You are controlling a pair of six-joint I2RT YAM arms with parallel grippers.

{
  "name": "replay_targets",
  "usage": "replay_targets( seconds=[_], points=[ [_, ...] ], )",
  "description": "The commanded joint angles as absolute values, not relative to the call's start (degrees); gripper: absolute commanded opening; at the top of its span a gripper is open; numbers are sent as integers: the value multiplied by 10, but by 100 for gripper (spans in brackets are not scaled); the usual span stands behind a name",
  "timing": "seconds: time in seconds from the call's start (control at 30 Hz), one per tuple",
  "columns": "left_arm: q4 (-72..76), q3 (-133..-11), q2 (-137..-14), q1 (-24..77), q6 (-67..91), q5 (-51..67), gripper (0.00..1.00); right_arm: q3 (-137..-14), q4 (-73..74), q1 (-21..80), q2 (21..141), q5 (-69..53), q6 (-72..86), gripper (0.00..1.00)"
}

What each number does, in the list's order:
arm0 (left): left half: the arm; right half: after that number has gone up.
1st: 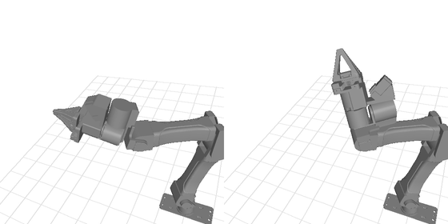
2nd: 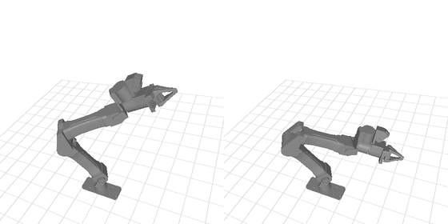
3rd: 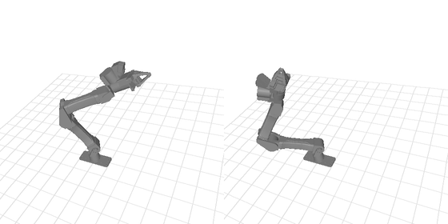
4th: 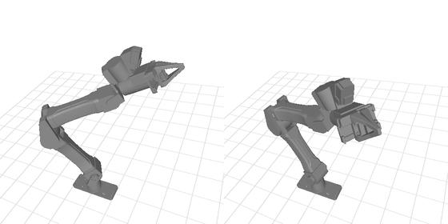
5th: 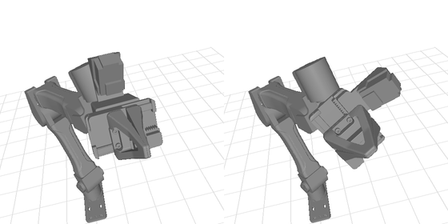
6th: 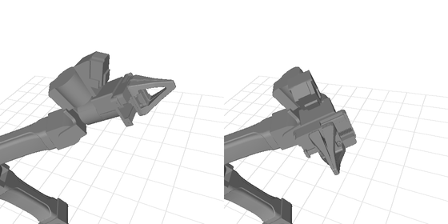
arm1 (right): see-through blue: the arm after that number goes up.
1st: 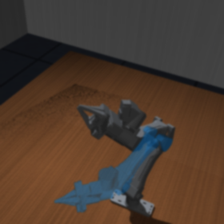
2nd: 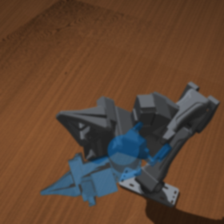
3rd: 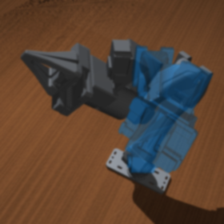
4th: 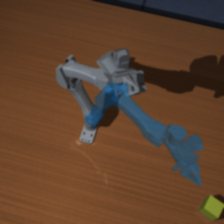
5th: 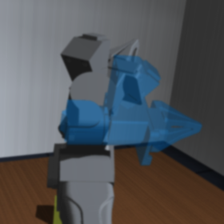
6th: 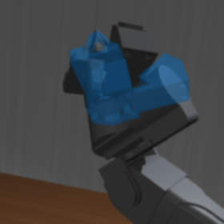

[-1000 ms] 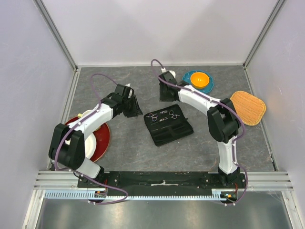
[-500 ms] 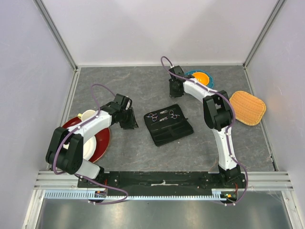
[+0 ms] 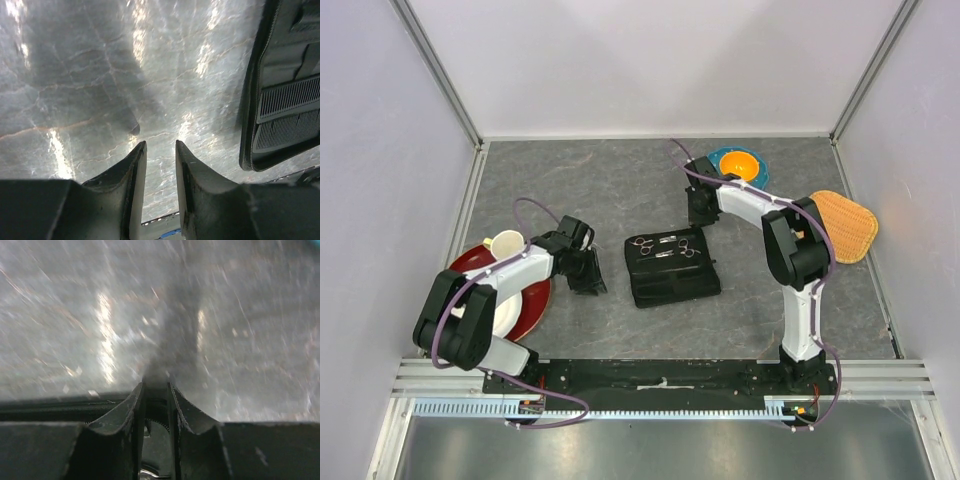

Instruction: Sort the hair-cutting tools

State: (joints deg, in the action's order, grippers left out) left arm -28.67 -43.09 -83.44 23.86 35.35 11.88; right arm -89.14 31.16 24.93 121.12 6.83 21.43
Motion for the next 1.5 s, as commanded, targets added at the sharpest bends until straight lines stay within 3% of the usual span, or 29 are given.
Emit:
replay_targets(
  seconds=[0.0,0.43,0.9,1.1,1.23,1.33,1.47],
  points=[
    [-290,-397,-793,238,387,127,36,-807,348,252,1143,50,242,31],
    [-275,-298,-725,238,447,107,37,-603,350,324,981,9,334,31],
    [-187,-324,-774,238,439,162,41,-575,316,402,983,-45,391,30],
    [-147,-355,-709,238,417,187,47,-587,314,402,983,-47,395,30],
    [-100,-366,-692,238,404,214,61,-596,323,402,966,-28,400,31],
    [-80,-374,-700,238,394,232,69,-617,367,403,944,43,408,33],
    [-73,-402,-761,239,383,258,71,-624,387,403,904,101,415,38]
  ],
)
